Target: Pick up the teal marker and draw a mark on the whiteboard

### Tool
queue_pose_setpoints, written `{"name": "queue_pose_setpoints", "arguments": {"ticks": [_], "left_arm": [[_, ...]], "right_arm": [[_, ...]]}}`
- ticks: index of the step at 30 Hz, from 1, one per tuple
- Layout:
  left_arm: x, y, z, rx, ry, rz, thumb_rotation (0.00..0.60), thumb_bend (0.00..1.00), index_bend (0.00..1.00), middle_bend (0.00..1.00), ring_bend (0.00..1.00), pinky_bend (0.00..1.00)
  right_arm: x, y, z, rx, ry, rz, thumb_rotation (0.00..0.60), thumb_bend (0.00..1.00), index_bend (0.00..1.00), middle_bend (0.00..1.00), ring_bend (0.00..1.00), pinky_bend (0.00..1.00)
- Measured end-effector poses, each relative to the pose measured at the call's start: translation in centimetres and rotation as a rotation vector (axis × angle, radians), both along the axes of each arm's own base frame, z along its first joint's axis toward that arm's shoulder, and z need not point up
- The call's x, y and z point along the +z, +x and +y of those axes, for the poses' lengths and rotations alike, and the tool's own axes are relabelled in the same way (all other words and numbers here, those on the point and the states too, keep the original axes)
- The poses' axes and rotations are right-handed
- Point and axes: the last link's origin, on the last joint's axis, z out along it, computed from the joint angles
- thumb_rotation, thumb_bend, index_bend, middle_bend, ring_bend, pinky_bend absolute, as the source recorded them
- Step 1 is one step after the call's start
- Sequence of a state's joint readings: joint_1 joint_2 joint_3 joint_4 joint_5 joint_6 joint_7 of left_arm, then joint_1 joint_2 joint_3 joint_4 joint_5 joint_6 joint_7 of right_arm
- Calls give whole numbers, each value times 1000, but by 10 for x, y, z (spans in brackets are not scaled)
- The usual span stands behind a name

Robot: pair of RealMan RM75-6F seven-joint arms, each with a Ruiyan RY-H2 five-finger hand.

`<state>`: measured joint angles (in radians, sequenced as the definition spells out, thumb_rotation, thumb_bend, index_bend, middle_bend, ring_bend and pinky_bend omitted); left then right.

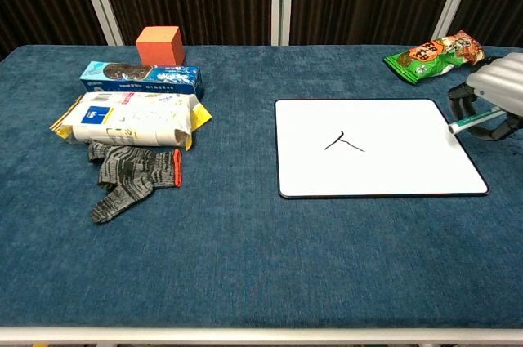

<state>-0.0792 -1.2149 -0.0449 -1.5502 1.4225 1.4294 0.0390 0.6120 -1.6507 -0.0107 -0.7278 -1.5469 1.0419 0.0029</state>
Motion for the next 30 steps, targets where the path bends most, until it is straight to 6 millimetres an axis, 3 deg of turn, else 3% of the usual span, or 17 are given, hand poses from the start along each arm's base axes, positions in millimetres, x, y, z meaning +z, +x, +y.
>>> {"name": "queue_pose_setpoints", "arguments": {"ticks": [9, 13, 24, 30], "left_arm": [[1, -3, -2, 13, 3, -2, 600, 64, 170, 106, 24, 0], [1, -4, -4, 17, 5, -5, 600, 64, 170, 106, 24, 0], [0, -4, -3, 10, 4, -2, 600, 64, 170, 106, 24, 0], [2, -3, -2, 5, 7, 2, 600, 64, 170, 106, 24, 0]], "right_arm": [[-35, 22, -14, 34, 44, -30, 600, 402, 673, 518, 303, 142], [-42, 26, -14, 39, 61, -35, 600, 402, 556, 464, 248, 99], [-32, 21, -7, 20, 51, -68, 600, 402, 392, 394, 186, 50], [-17, 22, -2, 31, 22, -121, 600, 402, 373, 376, 179, 48]]}}
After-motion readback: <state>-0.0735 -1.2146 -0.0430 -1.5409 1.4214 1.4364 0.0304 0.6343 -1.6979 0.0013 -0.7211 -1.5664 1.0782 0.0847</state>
